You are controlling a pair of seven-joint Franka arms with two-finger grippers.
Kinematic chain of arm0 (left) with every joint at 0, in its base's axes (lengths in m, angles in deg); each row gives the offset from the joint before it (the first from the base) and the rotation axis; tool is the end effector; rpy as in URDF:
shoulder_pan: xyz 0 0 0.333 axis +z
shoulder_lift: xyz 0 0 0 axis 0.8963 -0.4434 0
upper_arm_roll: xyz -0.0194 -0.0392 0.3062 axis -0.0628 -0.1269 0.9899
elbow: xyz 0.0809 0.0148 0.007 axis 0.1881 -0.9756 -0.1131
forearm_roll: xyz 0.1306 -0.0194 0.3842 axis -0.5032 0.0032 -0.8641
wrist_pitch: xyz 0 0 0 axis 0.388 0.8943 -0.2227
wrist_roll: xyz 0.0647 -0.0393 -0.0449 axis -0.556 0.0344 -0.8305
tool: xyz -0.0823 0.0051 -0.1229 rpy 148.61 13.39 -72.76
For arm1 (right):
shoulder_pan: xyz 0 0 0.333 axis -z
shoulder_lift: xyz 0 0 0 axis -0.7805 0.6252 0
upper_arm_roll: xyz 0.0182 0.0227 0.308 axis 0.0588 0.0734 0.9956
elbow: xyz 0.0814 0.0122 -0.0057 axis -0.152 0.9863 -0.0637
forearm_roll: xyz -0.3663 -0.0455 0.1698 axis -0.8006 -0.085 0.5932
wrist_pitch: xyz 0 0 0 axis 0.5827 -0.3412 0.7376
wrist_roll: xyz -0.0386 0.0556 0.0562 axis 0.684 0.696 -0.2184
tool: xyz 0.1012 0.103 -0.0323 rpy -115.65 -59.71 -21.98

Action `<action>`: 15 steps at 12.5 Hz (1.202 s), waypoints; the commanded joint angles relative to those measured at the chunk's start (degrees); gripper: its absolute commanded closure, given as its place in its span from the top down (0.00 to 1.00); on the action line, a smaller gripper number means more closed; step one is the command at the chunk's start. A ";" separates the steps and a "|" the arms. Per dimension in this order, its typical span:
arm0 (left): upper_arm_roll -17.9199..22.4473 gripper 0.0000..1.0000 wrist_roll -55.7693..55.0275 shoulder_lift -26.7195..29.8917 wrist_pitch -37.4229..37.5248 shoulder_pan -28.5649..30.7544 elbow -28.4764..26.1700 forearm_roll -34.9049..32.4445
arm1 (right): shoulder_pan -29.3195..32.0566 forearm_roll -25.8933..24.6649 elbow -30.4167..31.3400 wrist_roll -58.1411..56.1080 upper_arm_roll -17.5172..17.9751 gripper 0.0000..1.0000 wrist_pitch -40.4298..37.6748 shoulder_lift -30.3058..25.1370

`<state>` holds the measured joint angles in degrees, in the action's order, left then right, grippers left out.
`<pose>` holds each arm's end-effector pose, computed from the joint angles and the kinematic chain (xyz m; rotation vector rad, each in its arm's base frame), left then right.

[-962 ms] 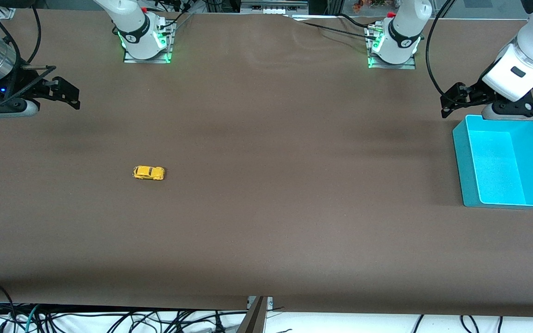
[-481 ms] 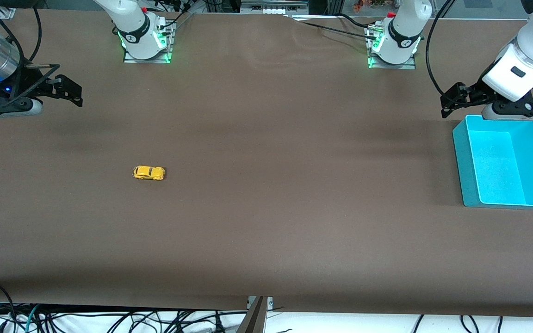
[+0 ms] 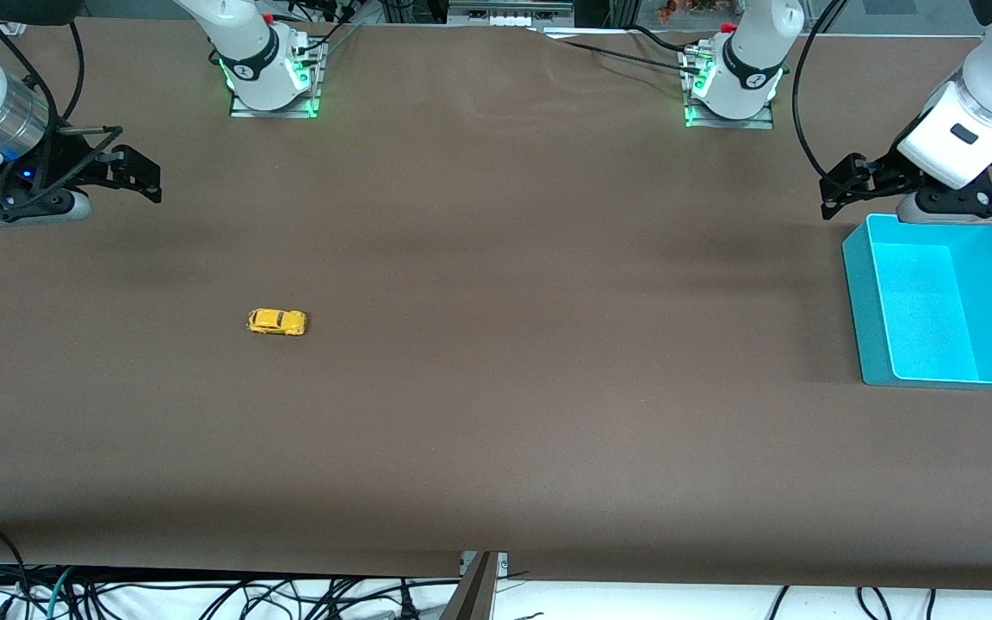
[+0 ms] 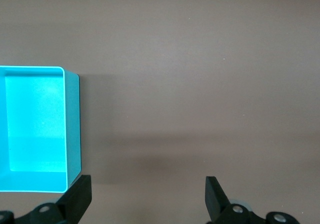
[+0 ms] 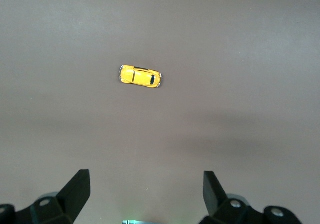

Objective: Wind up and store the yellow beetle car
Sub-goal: 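Reach the right gripper down over the yellow toy car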

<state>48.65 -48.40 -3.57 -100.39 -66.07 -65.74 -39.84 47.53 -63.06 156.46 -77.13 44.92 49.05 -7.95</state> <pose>0.5477 -0.0650 0.5438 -3.1269 0.0084 -0.0221 0.5458 0.0548 0.5286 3.1069 0.1729 -0.1276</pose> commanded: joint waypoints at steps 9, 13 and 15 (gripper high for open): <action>-0.08 1.00 0.11 0.17 1.11 0.02 0.29 -0.29 | 0.26 2.73 8.51 -31.59 2.85 1.00 11.95 7.90; -0.08 1.00 0.20 0.09 1.11 0.02 0.29 -0.29 | 0.53 2.73 15.63 -51.11 4.52 1.00 28.72 14.14; -0.08 1.00 0.20 0.18 1.20 0.02 0.29 -0.29 | 1.14 2.55 20.63 -60.94 4.88 1.00 37.95 16.34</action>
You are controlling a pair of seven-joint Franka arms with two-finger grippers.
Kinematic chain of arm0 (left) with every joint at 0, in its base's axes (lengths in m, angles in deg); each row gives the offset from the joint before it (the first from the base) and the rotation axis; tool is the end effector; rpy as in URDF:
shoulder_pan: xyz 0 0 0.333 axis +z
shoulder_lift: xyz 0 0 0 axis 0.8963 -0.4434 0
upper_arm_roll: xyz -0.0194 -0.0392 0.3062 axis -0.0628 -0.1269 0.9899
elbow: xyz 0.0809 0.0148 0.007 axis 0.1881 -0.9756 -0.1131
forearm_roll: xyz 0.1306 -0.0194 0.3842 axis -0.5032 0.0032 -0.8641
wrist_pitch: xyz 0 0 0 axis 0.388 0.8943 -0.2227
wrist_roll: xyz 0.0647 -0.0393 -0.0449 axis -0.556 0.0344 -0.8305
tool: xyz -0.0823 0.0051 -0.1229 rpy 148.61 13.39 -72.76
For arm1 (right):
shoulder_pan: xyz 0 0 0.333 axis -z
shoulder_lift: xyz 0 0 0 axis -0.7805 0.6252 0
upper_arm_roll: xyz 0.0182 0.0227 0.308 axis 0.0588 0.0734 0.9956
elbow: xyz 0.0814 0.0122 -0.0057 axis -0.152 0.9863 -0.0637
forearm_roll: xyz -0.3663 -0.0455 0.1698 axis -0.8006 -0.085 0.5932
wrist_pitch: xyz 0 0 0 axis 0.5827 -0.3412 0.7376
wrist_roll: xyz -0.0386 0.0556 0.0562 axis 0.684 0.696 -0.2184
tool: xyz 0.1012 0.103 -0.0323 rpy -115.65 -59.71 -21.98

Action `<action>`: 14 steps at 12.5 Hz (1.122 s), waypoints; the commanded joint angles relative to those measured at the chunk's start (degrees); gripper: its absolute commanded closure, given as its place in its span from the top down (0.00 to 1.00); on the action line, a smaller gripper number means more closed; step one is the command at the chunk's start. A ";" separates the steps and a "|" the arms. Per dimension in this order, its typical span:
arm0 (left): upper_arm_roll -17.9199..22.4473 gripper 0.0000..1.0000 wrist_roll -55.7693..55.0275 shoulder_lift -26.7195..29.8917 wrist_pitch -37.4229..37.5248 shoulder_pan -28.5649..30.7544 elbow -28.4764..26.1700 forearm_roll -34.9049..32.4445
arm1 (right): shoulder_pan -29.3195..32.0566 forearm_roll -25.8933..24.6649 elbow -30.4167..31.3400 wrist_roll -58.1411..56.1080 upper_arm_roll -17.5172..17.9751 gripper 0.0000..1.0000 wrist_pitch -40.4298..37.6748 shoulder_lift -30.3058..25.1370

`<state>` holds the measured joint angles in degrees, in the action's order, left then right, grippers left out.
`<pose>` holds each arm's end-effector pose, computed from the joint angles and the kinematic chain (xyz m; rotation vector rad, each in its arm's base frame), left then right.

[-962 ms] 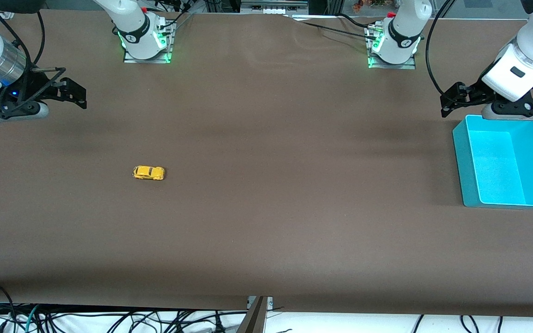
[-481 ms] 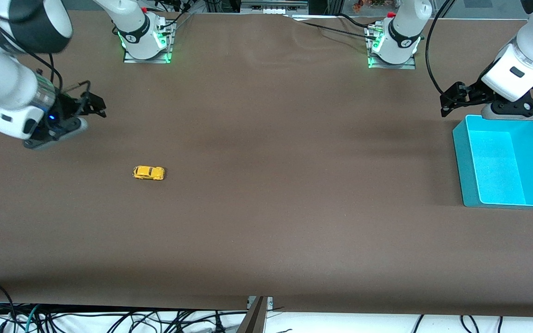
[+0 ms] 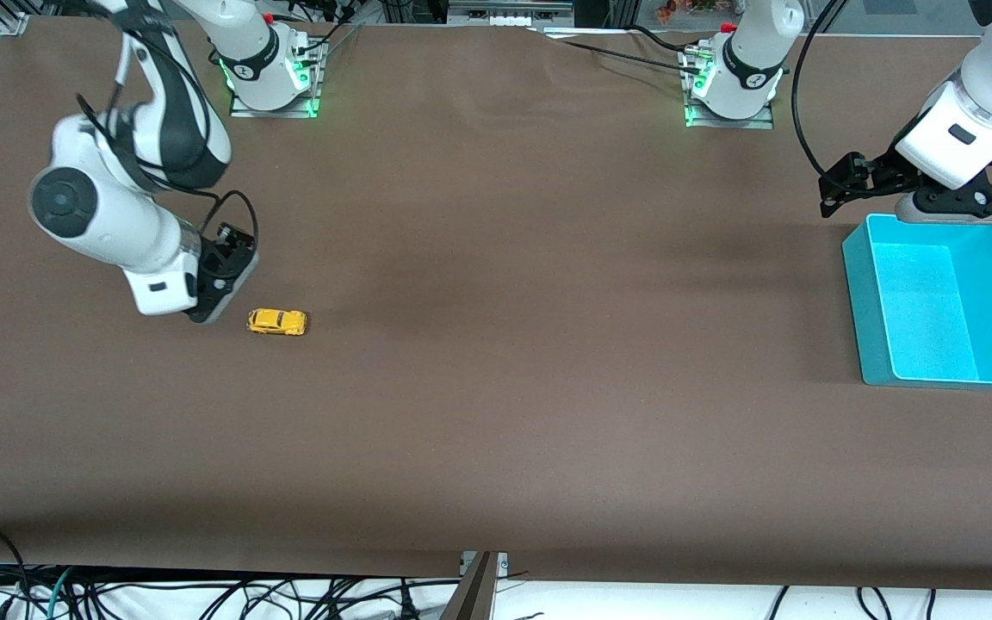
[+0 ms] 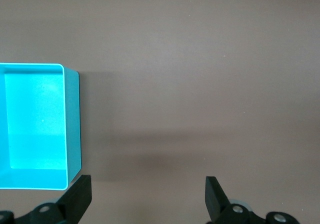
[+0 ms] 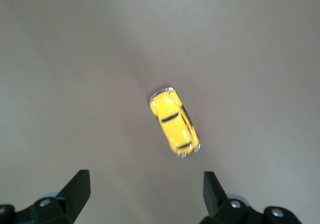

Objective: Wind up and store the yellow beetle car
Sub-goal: 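Reach the right gripper down over the yellow toy car, then close the right gripper on the yellow car's body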

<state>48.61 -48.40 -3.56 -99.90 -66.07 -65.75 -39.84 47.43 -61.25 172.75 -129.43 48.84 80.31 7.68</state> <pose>0.5464 -0.0652 0.5430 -3.1259 0.0094 -0.0088 0.5782 0.1029 0.2788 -2.6332 -1.5878 0.1158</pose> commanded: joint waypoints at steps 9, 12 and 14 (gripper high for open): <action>-0.04 1.00 0.11 0.09 0.61 0.02 0.31 -0.21 | 2.38 0.57 7.54 -23.81 1.04 0.91 25.98 11.79; -0.13 1.00 0.11 0.09 0.61 -0.16 0.31 -0.21 | 2.30 0.57 7.28 -23.90 1.13 0.48 25.90 11.88; -0.13 1.00 0.11 0.09 0.53 -0.16 0.31 -0.21 | 2.38 0.39 7.19 -24.77 1.83 0.11 25.64 11.71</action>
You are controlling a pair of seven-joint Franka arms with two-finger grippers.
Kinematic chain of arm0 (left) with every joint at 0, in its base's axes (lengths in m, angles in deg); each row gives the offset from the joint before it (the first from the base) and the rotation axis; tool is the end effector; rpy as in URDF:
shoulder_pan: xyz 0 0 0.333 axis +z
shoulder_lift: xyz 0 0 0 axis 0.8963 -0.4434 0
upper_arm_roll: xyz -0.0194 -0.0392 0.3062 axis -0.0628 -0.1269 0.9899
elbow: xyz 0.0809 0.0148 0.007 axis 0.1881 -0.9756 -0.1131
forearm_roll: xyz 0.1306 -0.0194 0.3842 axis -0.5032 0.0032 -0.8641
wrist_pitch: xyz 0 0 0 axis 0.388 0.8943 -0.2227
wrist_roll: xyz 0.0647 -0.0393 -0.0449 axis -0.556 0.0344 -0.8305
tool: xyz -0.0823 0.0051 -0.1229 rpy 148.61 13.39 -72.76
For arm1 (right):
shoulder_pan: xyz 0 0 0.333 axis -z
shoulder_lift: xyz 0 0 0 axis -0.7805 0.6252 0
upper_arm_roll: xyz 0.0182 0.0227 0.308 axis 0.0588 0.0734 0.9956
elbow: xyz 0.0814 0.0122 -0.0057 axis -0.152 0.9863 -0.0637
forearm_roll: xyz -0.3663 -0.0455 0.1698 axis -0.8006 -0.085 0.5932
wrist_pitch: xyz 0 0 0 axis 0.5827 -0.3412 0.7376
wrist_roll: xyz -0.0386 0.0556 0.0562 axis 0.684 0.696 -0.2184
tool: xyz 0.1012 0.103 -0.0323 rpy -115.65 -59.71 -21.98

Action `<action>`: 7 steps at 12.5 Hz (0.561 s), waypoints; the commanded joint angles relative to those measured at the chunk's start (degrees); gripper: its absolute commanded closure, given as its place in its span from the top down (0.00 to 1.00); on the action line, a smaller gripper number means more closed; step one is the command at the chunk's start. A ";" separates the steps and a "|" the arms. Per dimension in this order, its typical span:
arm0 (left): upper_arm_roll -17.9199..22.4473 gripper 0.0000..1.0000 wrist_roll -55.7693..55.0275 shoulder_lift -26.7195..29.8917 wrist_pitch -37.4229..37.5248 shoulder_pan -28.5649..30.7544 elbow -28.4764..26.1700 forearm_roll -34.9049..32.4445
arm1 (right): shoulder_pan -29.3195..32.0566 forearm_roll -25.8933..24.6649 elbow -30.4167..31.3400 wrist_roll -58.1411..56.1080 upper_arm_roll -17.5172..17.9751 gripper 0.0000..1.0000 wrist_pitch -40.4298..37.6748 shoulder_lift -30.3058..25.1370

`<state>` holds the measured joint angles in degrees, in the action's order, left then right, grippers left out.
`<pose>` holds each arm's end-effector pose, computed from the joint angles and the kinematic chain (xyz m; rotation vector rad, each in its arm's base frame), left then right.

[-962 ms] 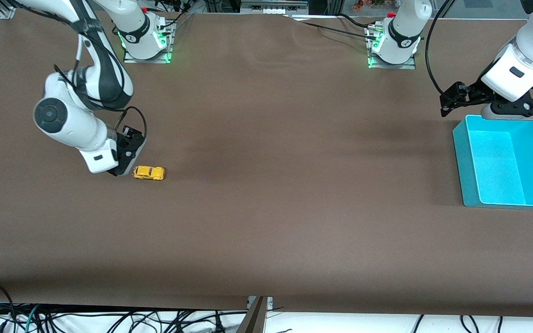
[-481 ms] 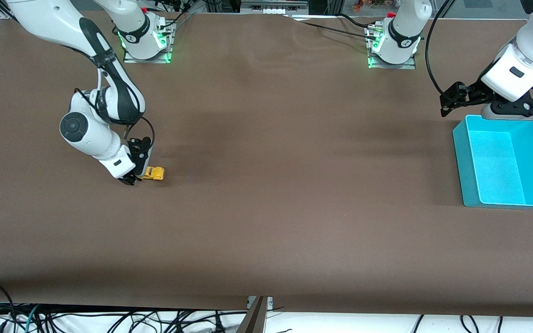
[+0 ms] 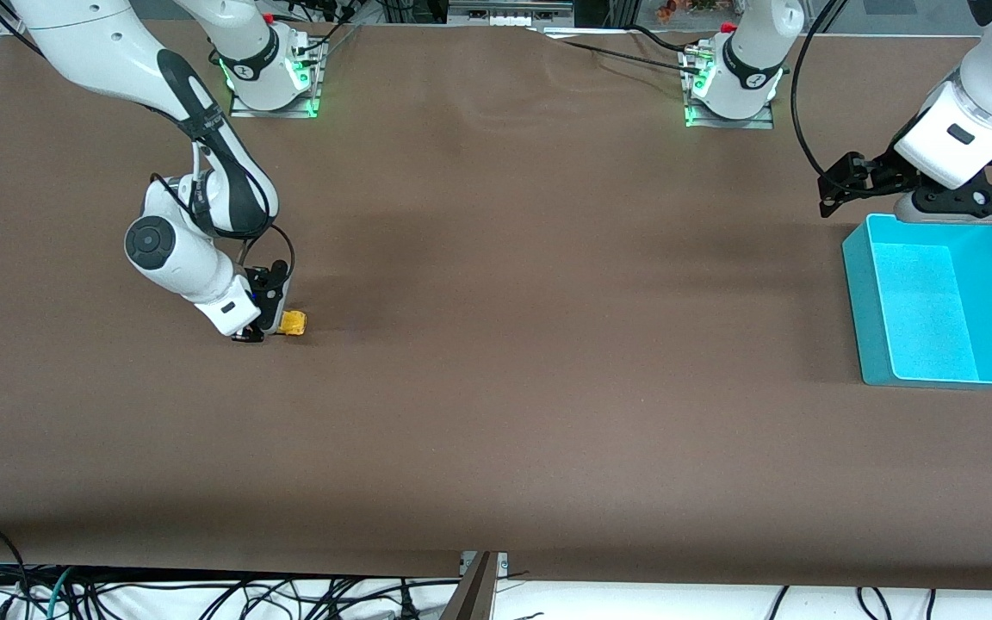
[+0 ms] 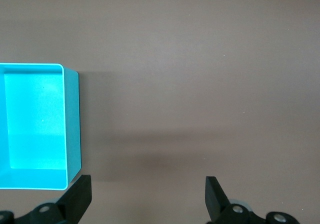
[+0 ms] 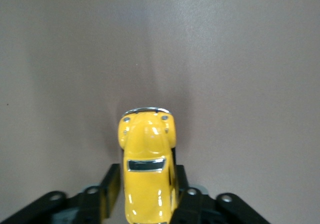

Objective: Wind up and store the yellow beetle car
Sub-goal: 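Close the right gripper on the yellow car's body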

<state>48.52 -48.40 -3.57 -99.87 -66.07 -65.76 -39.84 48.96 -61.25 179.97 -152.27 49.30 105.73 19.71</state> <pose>0.5462 -0.0661 0.5428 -3.1257 0.0119 -0.0075 0.5718 0.0935 0.1415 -2.3202 -2.0616 -0.0665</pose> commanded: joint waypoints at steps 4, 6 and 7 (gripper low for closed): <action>-0.05 1.00 0.11 0.09 0.50 -0.16 0.40 -0.21 | 0.86 0.30 -1.88 -10.18 1.81 0.00 0.04 -0.68; -0.05 1.00 0.11 0.09 0.50 -0.33 0.40 -0.21 | 0.94 0.39 -2.06 -11.26 1.90 0.00 0.13 -0.07; -0.05 1.00 0.02 0.09 0.50 -0.59 0.40 -0.21 | 1.12 0.39 -2.06 -11.17 1.82 0.00 0.13 0.46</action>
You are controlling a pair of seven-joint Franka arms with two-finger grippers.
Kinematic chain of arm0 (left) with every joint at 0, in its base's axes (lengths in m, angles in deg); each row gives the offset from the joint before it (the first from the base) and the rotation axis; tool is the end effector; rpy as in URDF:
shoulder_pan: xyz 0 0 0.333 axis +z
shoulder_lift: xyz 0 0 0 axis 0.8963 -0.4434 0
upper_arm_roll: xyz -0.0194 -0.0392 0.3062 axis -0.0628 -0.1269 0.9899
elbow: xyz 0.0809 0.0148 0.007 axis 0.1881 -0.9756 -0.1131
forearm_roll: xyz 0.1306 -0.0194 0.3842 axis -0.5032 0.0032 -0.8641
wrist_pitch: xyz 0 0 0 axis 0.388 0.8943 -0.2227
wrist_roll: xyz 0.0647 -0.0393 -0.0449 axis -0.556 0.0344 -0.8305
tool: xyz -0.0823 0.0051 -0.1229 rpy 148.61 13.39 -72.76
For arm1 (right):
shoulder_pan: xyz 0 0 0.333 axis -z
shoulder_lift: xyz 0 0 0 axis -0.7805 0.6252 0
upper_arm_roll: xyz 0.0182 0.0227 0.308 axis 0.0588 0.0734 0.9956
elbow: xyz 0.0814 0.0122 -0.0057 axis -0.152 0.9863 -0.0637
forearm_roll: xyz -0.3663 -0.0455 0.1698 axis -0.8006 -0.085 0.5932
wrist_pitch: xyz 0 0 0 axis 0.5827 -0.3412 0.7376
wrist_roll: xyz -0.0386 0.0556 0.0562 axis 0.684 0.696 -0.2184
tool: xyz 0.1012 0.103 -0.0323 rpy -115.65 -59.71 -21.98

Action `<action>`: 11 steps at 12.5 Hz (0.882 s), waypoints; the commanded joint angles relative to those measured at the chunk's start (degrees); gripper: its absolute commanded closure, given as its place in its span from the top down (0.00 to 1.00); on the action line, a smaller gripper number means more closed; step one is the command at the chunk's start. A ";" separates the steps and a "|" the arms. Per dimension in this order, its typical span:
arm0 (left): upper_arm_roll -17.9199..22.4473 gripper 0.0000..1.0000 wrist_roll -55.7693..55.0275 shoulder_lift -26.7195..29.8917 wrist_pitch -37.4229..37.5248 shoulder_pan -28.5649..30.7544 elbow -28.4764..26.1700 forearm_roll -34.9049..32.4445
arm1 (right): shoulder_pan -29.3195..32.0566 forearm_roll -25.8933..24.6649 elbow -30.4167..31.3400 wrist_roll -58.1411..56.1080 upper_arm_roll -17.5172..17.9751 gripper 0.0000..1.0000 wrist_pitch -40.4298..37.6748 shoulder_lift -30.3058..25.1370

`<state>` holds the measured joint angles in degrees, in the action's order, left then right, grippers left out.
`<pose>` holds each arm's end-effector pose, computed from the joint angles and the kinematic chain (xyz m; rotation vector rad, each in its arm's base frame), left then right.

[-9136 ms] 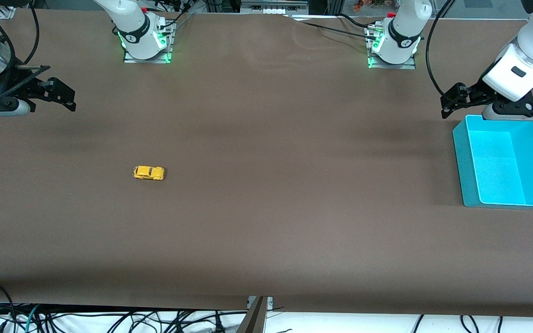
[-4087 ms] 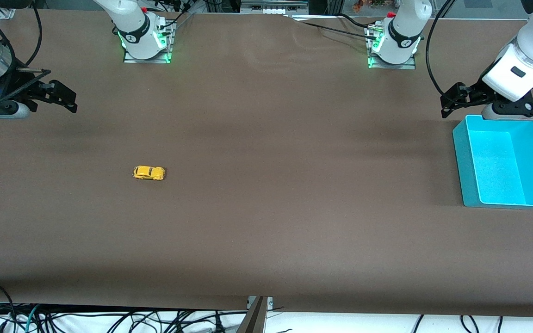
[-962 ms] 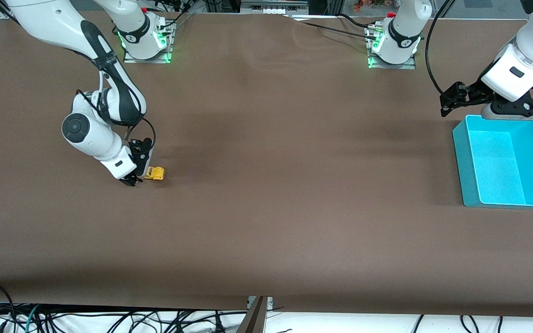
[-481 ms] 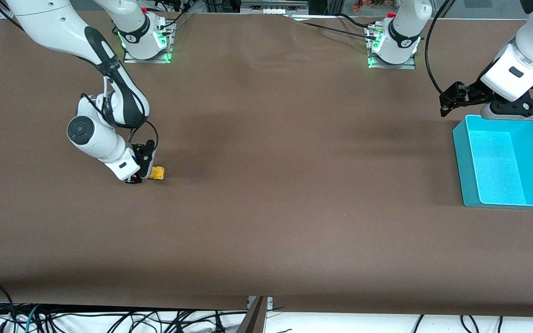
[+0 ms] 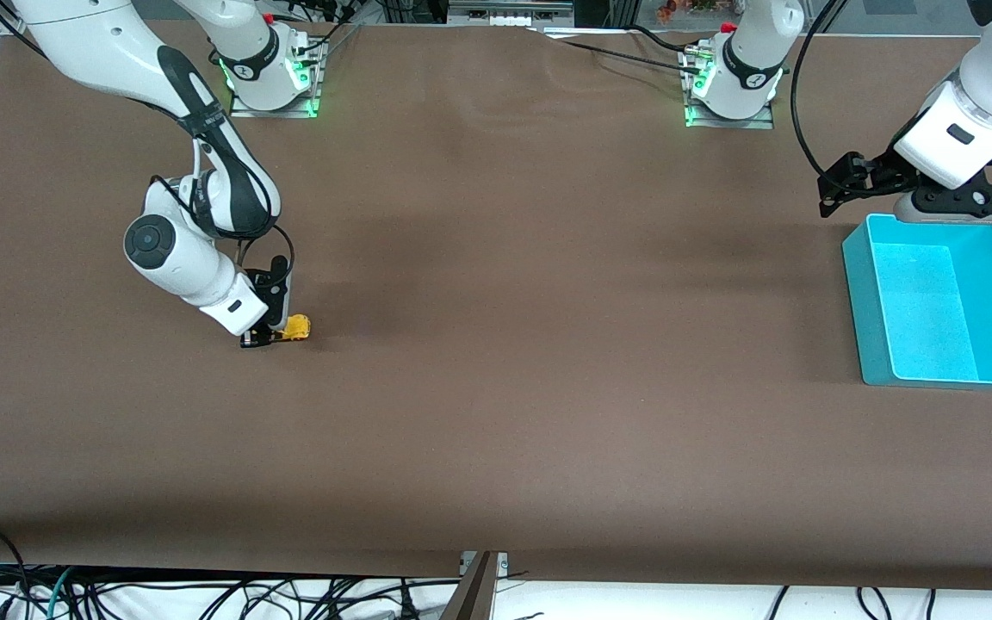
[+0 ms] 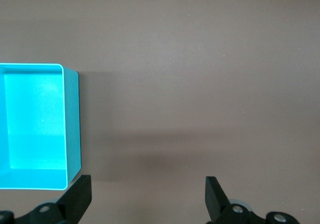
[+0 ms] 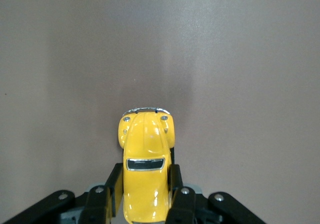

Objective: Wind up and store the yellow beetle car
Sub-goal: 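Close the right gripper on the yellow car's body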

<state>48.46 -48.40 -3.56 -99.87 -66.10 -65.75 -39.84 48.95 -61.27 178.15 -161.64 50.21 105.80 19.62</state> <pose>0.5461 -0.0670 0.5430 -3.1256 0.0143 -0.0081 0.5844 0.1047 0.1551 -2.1408 -2.2724 -0.1207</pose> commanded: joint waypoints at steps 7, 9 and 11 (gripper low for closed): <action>-0.07 1.00 0.02 0.09 0.50 -0.66 0.40 -0.21 | 5.16 0.32 -0.85 -4.25 0.99 0.00 1.03 5.04; 0.01 1.00 0.02 0.09 0.59 -0.66 0.40 -0.21 | 7.09 0.32 -0.85 -5.92 0.99 0.00 1.03 5.74; 0.01 1.00 0.11 0.09 0.50 -0.66 0.40 -0.21 | 11.03 0.32 -1.20 -10.39 1.86 0.00 1.20 7.84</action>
<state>48.32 -48.40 -3.56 -99.87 -66.35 -65.75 -39.84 55.56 -61.21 178.02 -166.74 50.87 105.34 21.05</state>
